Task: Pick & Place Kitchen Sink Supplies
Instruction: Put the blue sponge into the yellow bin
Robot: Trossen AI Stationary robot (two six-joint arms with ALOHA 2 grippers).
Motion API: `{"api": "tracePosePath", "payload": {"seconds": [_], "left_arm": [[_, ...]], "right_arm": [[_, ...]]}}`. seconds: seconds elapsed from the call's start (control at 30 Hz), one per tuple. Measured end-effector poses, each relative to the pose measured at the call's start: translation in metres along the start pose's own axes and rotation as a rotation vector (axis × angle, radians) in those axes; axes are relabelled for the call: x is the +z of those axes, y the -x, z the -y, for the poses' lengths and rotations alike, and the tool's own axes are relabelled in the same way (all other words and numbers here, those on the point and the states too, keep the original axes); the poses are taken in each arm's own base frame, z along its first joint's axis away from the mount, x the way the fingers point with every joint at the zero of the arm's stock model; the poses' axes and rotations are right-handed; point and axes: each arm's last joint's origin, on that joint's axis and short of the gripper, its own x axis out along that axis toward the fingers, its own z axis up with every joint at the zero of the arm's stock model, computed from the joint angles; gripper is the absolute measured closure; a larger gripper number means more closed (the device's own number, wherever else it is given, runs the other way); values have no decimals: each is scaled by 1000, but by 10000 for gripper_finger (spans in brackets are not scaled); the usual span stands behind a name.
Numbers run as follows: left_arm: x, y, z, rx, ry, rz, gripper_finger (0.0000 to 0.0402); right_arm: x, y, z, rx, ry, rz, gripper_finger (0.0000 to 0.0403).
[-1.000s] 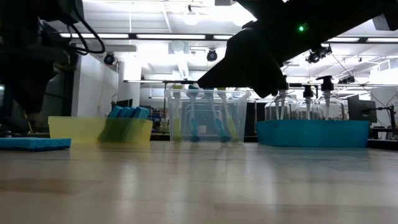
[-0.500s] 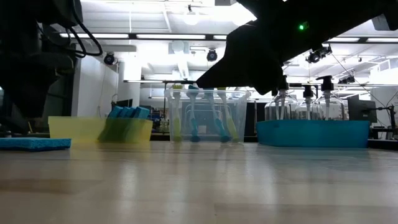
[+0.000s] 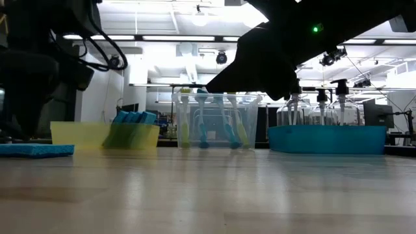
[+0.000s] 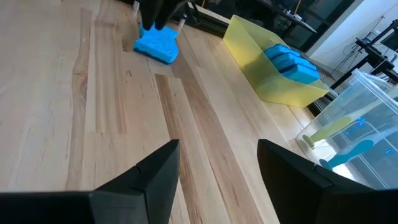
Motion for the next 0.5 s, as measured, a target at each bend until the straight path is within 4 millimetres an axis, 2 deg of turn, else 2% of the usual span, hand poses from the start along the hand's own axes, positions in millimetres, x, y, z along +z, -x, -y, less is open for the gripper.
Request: {"api": "tracePosePath", "payload": {"seconds": [0.2, 0.5], "left_arm": [[1, -4, 3, -12, -105, -30, 266], [-7, -4, 14, -67, -443, -9, 266]], "right_arm": [[0, 0, 0, 0, 0, -1, 192], [0, 0, 0, 0, 1, -1, 192]]}}
